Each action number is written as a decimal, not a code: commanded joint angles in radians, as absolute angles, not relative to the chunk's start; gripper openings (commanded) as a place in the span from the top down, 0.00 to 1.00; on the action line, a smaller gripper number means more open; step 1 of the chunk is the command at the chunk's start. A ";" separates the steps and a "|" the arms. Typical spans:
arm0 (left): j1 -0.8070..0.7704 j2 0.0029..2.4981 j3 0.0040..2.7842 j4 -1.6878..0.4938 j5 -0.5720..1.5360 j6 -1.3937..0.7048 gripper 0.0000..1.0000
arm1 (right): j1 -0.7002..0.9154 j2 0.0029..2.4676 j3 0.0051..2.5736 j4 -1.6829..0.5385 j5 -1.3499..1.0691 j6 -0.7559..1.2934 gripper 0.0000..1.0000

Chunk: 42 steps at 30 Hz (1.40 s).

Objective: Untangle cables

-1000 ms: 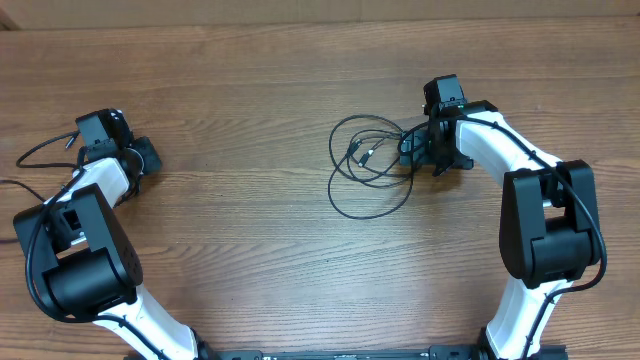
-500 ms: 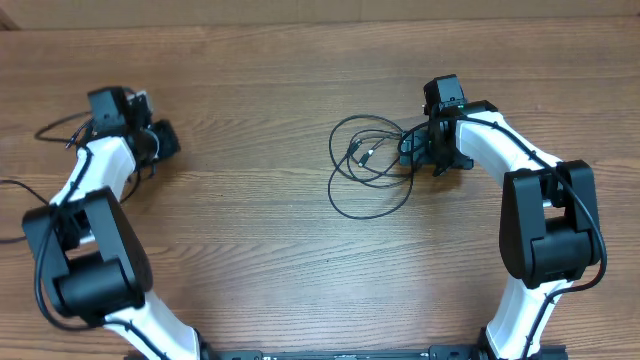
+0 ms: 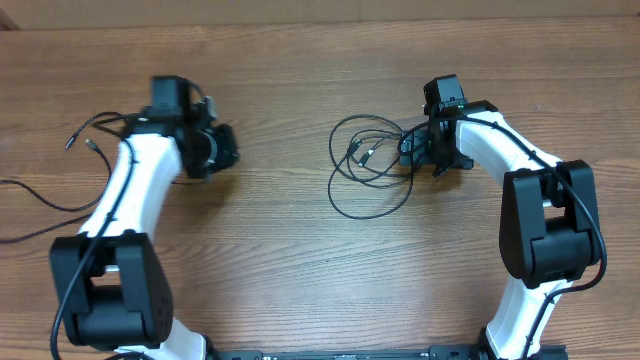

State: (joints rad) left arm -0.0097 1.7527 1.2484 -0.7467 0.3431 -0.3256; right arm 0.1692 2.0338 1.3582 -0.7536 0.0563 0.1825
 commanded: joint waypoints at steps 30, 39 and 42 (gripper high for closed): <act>-0.463 1.779 1.180 -0.350 0.281 -0.288 0.96 | 0.169 2.059 1.342 -0.569 0.039 0.187 0.00; -0.451 1.779 1.180 -0.334 0.196 -0.288 0.96 | 0.169 2.059 1.342 -0.582 -0.292 0.153 0.00; -0.441 1.779 1.180 -0.340 0.170 -0.288 0.96 | 0.169 2.059 1.342 -0.572 -0.295 0.176 0.00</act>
